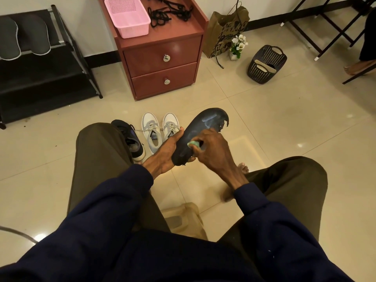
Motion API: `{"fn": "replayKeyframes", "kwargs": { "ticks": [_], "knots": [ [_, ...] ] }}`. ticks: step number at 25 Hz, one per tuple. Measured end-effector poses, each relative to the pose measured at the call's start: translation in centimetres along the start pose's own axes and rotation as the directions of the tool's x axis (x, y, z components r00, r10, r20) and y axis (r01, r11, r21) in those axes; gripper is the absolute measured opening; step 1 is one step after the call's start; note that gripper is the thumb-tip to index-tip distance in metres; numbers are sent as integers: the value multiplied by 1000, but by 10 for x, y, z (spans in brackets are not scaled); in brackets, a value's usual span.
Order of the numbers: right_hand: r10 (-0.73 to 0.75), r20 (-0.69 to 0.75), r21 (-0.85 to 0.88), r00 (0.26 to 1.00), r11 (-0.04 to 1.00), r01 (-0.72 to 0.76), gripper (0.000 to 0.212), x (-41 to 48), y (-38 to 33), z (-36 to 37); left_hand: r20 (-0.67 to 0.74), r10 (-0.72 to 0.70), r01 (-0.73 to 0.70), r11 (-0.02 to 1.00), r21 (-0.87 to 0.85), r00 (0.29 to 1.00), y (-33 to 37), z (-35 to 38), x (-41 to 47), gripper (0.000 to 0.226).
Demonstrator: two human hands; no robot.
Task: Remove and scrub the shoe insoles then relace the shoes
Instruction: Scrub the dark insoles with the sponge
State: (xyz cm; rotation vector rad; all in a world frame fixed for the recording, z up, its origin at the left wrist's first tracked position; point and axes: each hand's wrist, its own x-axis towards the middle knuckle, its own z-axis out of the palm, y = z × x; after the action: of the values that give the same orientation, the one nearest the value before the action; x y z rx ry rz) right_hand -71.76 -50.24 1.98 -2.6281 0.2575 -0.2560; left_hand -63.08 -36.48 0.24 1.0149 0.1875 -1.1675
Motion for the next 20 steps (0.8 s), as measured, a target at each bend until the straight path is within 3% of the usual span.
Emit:
{"fn": "replayKeyframes", "kwargs": {
  "ticks": [3, 5, 8, 11, 13, 16, 18, 20],
  "knots": [
    [177, -152, -69, 972, 980, -189, 14, 6, 22, -8, 51, -22, 20, 999, 41, 998, 1, -1, -1, 57],
    [150, -127, 15, 980, 989, -149, 12, 3, 23, -7, 54, -27, 23, 997, 69, 998, 1, 0, -3, 58],
    [0, 45, 107, 999, 994, -5, 10, -2, 3, 0, 3, 0, 0, 998, 58, 1000, -2, -2, -1, 61],
    [150, -111, 16, 982, 989, -149, 13, 4, 16, 0, 42, -27, 23, 995, 93, 999, 0, 2, -3, 56],
    [240, -217, 47, 946, 971, -235, 12, 2, 21, -1, 83, -52, 44, 994, 99, 995, 0, 4, -6, 51],
    [102, -97, 146, 990, 985, -88, 10, -2, -2, 8, 58, -59, 56, 997, 53, 997, -1, 5, -7, 50],
    [10, -59, 79, 998, 997, -5, 10, 0, -8, 10, 39, -42, 40, 998, 42, 998, -2, 3, -4, 50],
    [125, -149, 14, 981, 992, -125, 12, 5, 6, 5, 64, -56, 51, 996, 77, 996, -1, 3, -4, 54]
  ]
}}
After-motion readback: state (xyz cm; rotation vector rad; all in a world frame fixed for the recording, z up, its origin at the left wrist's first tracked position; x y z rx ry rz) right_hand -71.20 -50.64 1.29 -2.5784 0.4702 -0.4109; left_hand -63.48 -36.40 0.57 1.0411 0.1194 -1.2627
